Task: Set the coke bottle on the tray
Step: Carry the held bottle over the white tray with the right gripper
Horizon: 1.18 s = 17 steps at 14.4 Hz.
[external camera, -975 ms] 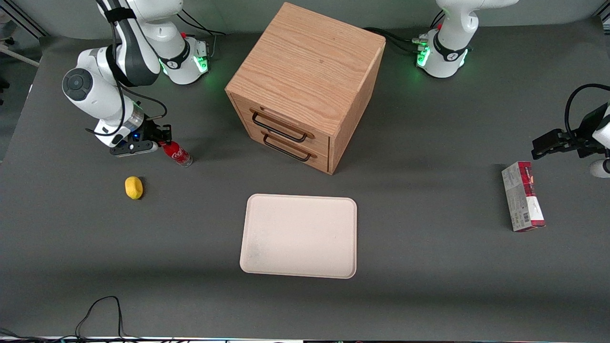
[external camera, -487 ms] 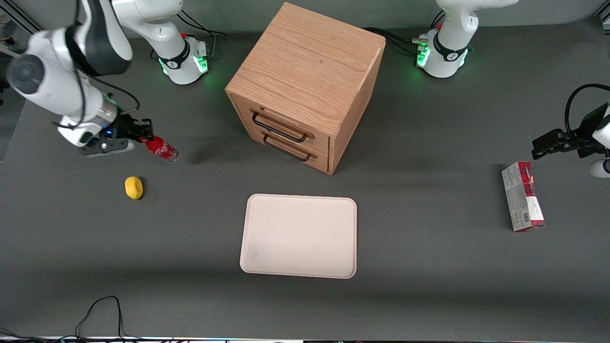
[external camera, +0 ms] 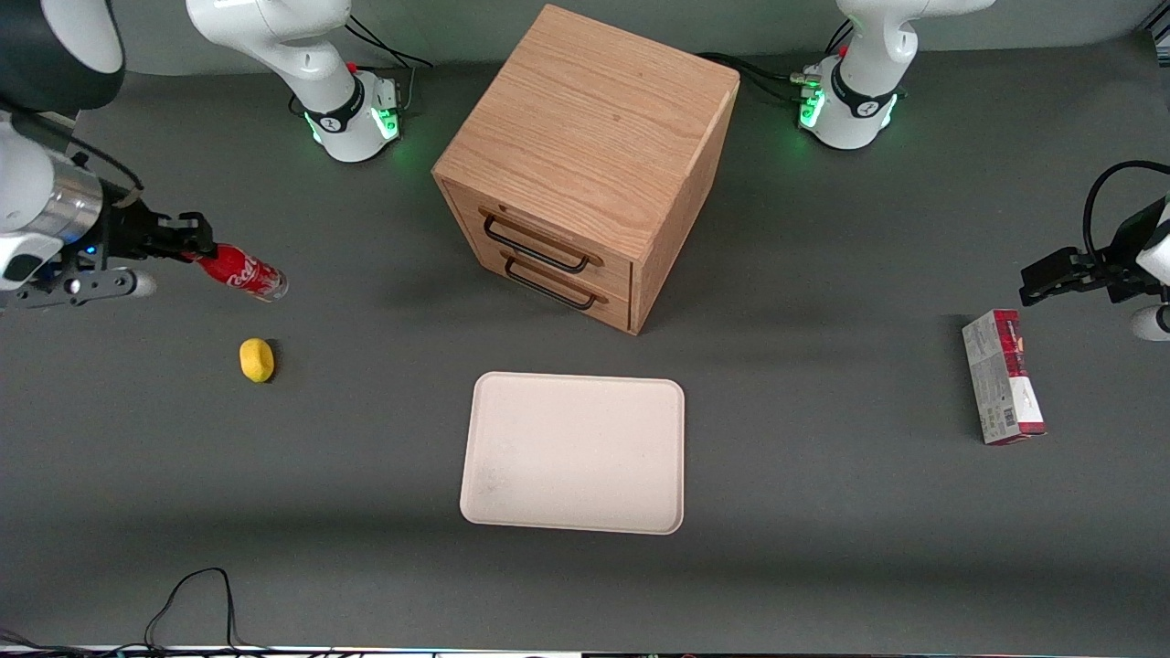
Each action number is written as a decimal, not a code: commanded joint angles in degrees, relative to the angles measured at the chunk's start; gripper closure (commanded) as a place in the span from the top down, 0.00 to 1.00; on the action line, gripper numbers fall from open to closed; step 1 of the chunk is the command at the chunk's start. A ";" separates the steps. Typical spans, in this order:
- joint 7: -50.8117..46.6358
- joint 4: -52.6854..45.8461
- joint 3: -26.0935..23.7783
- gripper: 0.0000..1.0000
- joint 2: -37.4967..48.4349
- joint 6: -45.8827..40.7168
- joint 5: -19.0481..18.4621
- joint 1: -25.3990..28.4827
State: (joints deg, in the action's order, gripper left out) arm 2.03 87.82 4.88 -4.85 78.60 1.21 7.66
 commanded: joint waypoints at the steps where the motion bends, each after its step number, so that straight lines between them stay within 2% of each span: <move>1: -0.45 -11.26 0.13 0.00 -6.65 -6.09 0.20 -0.45; 4: -3.86 -13.81 0.04 0.00 -8.50 -6.27 0.20 -0.28; 6: -7.64 -17.84 -0.49 0.00 -12.70 -6.36 0.28 0.16; 7: -10.44 -21.34 -0.75 0.00 -16.03 -6.36 0.54 0.51; 11: -24.23 -36.73 -7.24 0.00 -31.41 -4.78 0.55 1.13; 14: -34.97 -39.40 -11.12 0.00 -36.79 3.98 0.37 2.18; 17: -37.62 -39.48 -10.86 0.00 -40.49 12.16 -1.29 6.48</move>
State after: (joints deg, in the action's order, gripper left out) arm -31.97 52.64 -5.96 -42.44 88.38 1.17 11.62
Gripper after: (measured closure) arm 0.687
